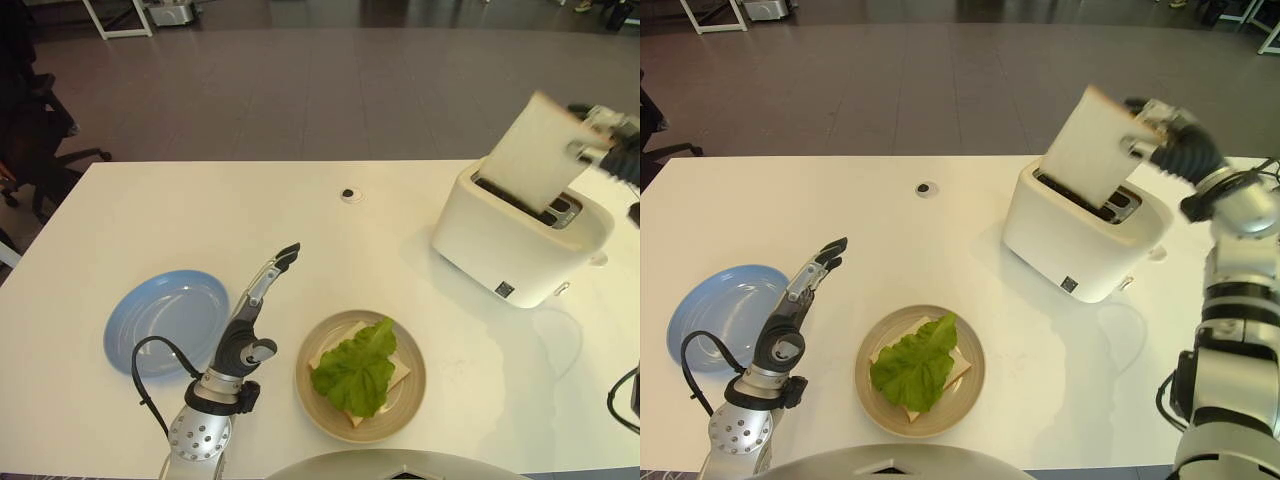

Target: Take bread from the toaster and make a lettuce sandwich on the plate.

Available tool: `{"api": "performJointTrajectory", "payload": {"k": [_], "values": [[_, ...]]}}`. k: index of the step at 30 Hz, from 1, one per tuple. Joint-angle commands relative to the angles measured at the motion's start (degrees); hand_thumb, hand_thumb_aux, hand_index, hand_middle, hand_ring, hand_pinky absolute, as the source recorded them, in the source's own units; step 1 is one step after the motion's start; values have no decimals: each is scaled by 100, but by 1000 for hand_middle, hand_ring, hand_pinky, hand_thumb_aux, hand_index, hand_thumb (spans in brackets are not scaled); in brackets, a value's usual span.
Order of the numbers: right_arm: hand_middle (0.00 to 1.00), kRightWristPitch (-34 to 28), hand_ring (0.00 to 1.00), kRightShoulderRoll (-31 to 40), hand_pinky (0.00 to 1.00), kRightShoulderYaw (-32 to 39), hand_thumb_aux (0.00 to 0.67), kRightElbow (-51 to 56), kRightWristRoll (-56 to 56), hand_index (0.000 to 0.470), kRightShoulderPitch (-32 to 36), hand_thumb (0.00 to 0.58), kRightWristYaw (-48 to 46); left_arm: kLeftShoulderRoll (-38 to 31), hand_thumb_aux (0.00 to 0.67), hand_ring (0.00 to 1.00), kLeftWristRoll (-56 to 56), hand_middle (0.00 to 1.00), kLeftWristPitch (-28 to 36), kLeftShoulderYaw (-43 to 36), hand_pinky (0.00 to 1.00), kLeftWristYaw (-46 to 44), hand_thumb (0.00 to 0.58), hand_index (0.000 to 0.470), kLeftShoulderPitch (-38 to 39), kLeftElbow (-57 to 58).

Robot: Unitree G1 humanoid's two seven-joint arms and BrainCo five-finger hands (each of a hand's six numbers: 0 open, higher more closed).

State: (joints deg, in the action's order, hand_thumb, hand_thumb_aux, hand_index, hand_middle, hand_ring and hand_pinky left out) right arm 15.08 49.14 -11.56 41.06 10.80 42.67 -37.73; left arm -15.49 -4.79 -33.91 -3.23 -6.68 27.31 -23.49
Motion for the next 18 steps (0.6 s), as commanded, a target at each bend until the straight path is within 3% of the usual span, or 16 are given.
{"api": "performJointTrajectory", "payload": {"k": [1,5,8,12,18], "values": [[0,-1594,0,9,0,-295,670,-1339,1233,470,-83,580,-898,61,0,0,-59,0,-51,130,0,21,0,0,108,11],[0,-3845,0,-193,0,-235,670,-3663,2779,470,-1349,580,-1195,41,0,0,-297,0,-63,176,0,-43,0,0,45,2],[0,-4885,0,-235,0,241,670,-5353,3442,470,-2504,580,-1307,15,0,0,-474,0,-132,189,0,-75,0,0,17,-28],[0,-5167,0,-365,0,1218,670,-6284,3129,470,-3167,580,-1435,-46,0,0,-861,0,-164,381,0,-31,0,0,23,-108],[0,-5188,0,-649,0,2288,670,-6404,2437,470,-2947,580,-1535,-110,0,0,-1041,0,-277,350,0,-79,0,0,7,-110]]}}
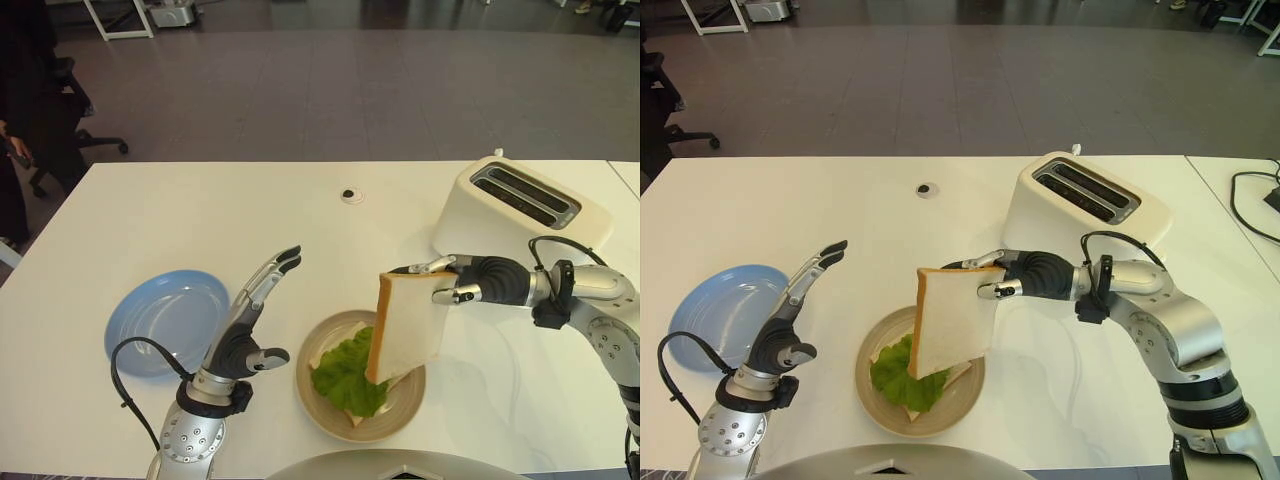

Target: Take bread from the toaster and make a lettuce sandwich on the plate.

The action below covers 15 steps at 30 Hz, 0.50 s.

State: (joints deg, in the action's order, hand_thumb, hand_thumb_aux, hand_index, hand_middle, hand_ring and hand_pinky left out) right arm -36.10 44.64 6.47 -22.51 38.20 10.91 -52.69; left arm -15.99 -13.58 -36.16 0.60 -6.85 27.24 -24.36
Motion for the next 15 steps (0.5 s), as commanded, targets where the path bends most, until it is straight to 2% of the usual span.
{"api": "performJointTrajectory", "payload": {"k": [1,7,15], "values": [[0,-75,0,-265,0,752,670,-1,-514,470,374,580,-57,-87,0,0,-184,0,-83,-41,0,-78,0,0,26,-11],[0,190,0,-532,0,1736,670,479,-1684,470,1074,580,-144,-166,0,0,-915,0,-322,-63,0,-90,0,0,145,-193],[0,999,0,-796,0,2189,670,467,-2889,470,1022,580,142,-166,0,0,-2115,0,-459,-17,0,42,0,0,267,-517]]}}
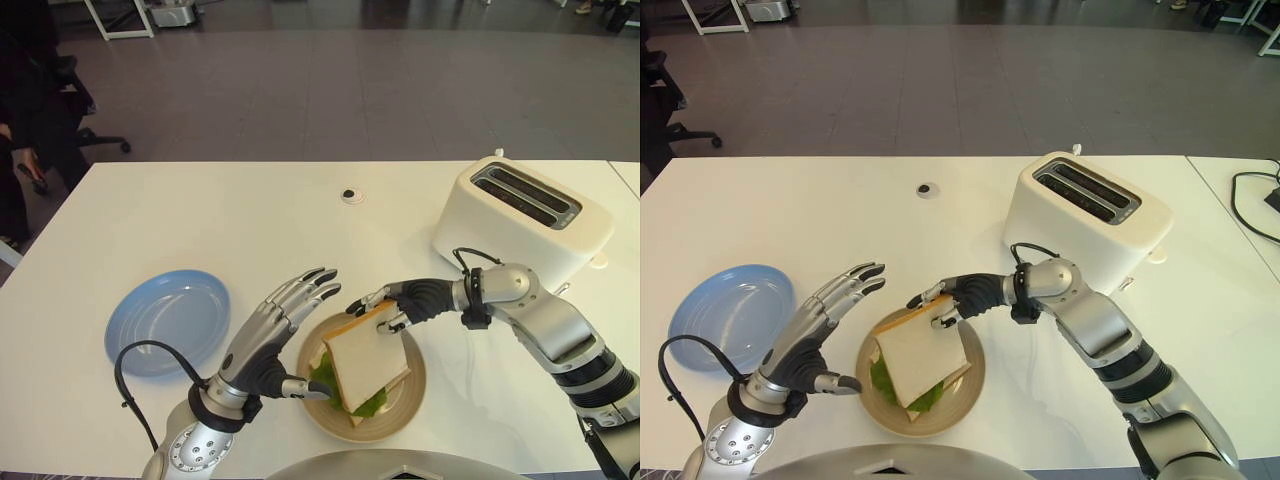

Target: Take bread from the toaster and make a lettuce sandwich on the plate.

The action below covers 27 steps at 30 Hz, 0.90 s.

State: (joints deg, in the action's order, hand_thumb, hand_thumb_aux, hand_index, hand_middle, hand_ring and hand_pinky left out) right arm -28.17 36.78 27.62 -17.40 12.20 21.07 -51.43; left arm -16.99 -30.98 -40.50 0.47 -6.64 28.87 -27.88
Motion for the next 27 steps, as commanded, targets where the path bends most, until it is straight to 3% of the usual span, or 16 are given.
{"api": "performJointTrajectory", "payload": {"k": [1,9,17,21,22,23,25,27], "values": [[0,309,0,11,0,103,670,-53,-391,470,-10,580,-10,-59,0,0,-513,0,-27,10,0,37,0,0,137,-225],[0,1188,0,-84,0,328,670,250,-1228,470,-126,580,38,-393,0,0,-2072,0,-184,-13,0,-73,0,0,311,-877],[0,1559,0,-397,0,374,670,479,-1506,470,-113,580,48,-1091,0,0,-3439,0,-372,-94,0,-212,0,0,469,-1065],[0,1655,0,-480,0,335,670,539,-1588,470,-102,580,36,-1311,34,0,-3606,0,-297,-259,0,-331,58,24,571,-870],[0,1680,0,-510,0,325,670,572,-1616,470,-95,580,42,-1363,68,0,-3705,0,-272,-363,0,-332,112,48,562,-711],[0,1696,0,-546,0,327,670,599,-1645,470,-86,580,46,-1399,79,0,-3823,0,-247,-471,0,-318,128,55,557,-582],[0,1718,0,-617,0,323,670,636,-1707,470,-88,580,56,-1461,81,0,-4088,0,-199,-723,0,-245,132,57,516,-377],[0,1804,0,-699,0,324,670,732,-1823,470,-72,580,100,-1546,58,0,-4369,0,-91,-922,0,-146,96,41,506,-248]]}}
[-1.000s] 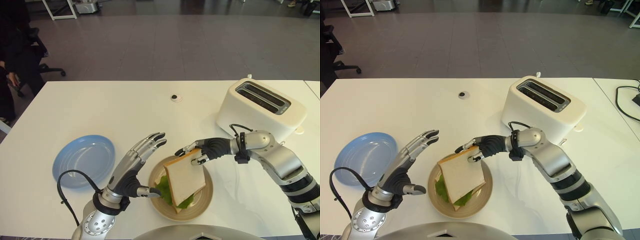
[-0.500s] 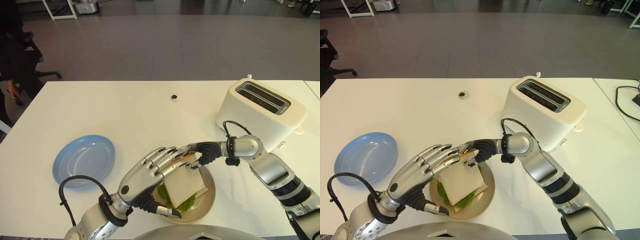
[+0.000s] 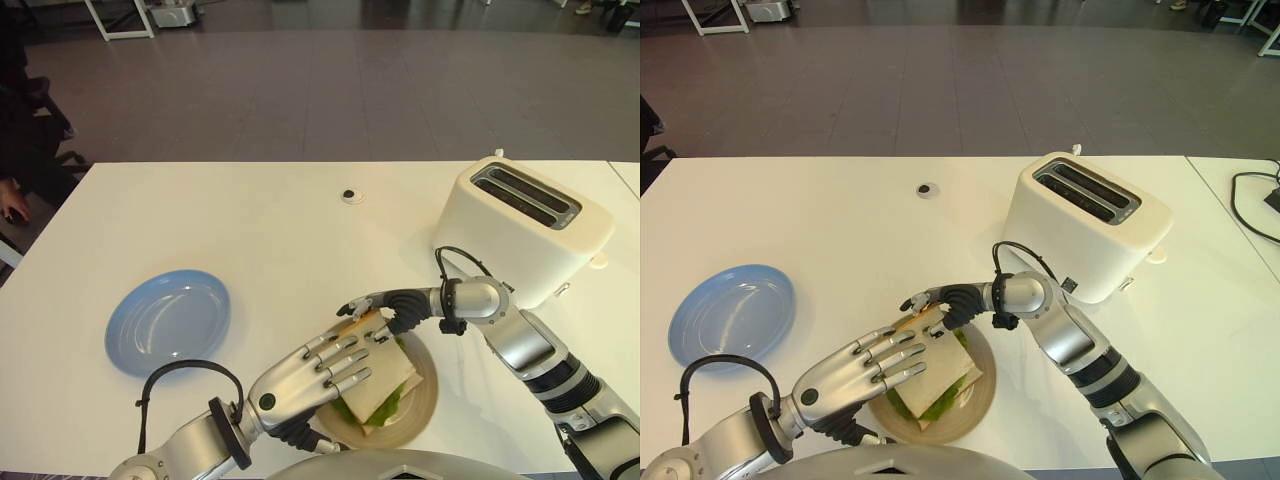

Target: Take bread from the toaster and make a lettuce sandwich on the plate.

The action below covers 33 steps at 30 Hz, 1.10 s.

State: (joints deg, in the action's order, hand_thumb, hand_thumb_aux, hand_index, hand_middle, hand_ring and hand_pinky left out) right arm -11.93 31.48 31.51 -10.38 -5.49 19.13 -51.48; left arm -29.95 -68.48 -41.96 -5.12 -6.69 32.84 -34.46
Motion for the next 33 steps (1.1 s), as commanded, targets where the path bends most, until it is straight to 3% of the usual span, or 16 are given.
{"api": "performJointTrajectory", "payload": {"k": [1,2,3,4,5,6,7,15,19,21,25,29,31,32,33], "values": [[0,217,0,-201,0,-70,670,85,-101,470,116,580,135,-304,53,0,-738,0,117,-463,0,-91,87,37,101,513],[0,240,0,-236,0,-77,670,121,-148,470,96,580,168,-367,55,0,-811,0,161,-539,0,-51,92,39,97,597],[0,254,0,-283,0,-89,607,151,-192,426,73,575,204,-432,53,0,-858,0,210,-616,0,-13,87,37,98,685],[0,269,0,-341,0,-116,423,183,-229,297,53,501,257,-490,58,0,-902,0,260,-691,0,22,96,41,95,766],[0,295,0,-408,0,-139,384,231,-271,269,57,474,320,-544,58,0,-943,0,316,-757,0,72,96,41,92,843],[0,324,0,-476,0,-175,257,286,-314,181,71,360,411,-601,53,0,-994,0,383,-830,0,122,87,37,78,908],[0,340,0,-550,0,-214,0,343,-347,0,96,0,506,-663,45,0,-1030,0,447,-890,0,166,75,31,62,951],[0,691,0,-942,0,-865,0,549,-229,0,299,0,1140,-1100,37,0,-1073,0,895,-1107,0,455,62,26,-77,1022],[0,1298,0,-529,0,-1441,0,156,140,0,81,0,966,-1204,0,0,-977,0,1080,-1102,0,534,0,0,-191,1011],[0,1627,0,-211,0,-1824,0,-52,446,0,-97,0,763,-1193,0,0,-845,0,1144,-1117,0,595,0,0,-270,1023],[0,2313,0,603,0,-2728,0,-167,1031,0,-730,0,275,-1004,0,0,-21,0,1173,-968,0,647,0,0,-444,725],[0,3647,0,1410,0,-3124,0,158,999,0,-1612,0,-254,-878,0,0,1023,0,1302,-738,0,369,0,0,-684,539],[0,3931,0,1660,0,-3277,0,70,1389,0,-2160,0,-582,-889,0,0,2184,0,1307,-465,0,219,0,0,-616,146],[361,4066,361,1825,361,-3306,0,14,1491,0,-2483,0,-760,-959,0,0,2921,0,1308,-304,0,91,0,0,-513,-75],[949,4275,949,2019,949,-3296,0,-11,1497,0,-2813,0,-959,-1051,0,0,3628,0,1299,-155,0,-39,0,0,-384,-266]]}}
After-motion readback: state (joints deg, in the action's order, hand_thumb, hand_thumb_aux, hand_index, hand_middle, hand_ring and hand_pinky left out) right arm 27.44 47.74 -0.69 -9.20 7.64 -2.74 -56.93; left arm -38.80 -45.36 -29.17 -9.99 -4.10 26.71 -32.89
